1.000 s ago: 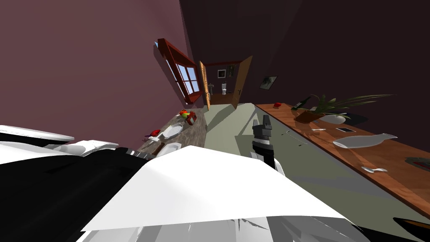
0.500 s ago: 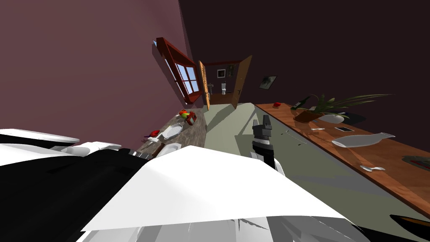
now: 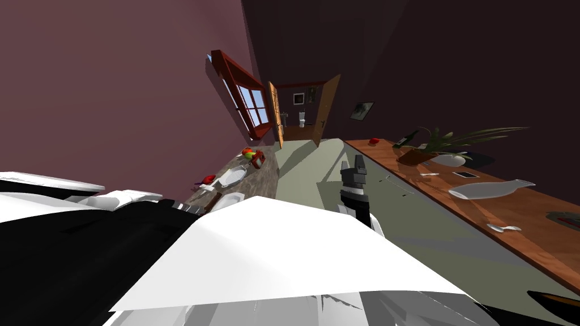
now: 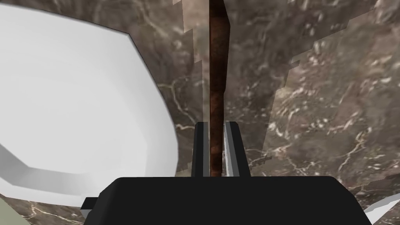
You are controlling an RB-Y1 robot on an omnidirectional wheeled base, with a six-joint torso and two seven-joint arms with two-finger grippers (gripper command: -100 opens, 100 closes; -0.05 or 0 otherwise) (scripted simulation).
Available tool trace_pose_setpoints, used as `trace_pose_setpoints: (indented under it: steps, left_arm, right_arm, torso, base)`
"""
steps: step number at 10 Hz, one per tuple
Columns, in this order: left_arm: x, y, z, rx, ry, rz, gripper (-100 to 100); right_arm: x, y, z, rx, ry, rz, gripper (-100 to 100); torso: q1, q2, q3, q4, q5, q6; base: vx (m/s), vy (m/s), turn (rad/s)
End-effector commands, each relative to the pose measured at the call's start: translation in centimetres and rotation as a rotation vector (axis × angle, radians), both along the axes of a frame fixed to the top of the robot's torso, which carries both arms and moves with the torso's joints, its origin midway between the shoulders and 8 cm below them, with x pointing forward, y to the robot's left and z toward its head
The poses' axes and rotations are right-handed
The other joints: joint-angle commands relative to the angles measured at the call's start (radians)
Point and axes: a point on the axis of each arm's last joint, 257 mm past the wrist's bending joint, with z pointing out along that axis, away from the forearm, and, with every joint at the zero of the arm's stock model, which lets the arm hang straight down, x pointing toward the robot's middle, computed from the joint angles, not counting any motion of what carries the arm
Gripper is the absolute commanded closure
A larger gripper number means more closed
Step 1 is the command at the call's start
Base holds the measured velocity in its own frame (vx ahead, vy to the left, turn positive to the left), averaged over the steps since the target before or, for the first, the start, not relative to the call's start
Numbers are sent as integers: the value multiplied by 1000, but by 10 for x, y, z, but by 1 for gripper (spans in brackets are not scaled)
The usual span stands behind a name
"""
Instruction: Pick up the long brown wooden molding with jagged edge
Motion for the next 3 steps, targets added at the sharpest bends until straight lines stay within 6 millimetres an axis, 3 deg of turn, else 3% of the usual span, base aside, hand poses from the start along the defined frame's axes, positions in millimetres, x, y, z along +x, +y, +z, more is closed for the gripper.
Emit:
trace_pose_setpoints:
  steps: [1, 2, 3]
  left_arm:
    - [2, 0, 11, -2, 1, -3, 100]
    - [2, 0, 8, -1, 1, -2, 100]
    - [2, -1, 9, -2, 1, -1, 0]
  right_arm:
    - [0, 0, 0, 0, 0, 0, 0]
    - [0, 0, 0, 0, 0, 0, 0]
    - [0, 0, 0, 0, 0, 0, 0]
  torso:
    - [0, 0, 0, 0, 0, 0]
    - [-1, 0, 0, 0, 0, 0]
    - [0, 0, 0, 0, 0, 1]
  base:
    - [-4, -17, 44]
    - [-2, -7, 6]
    - [0, 0, 0]
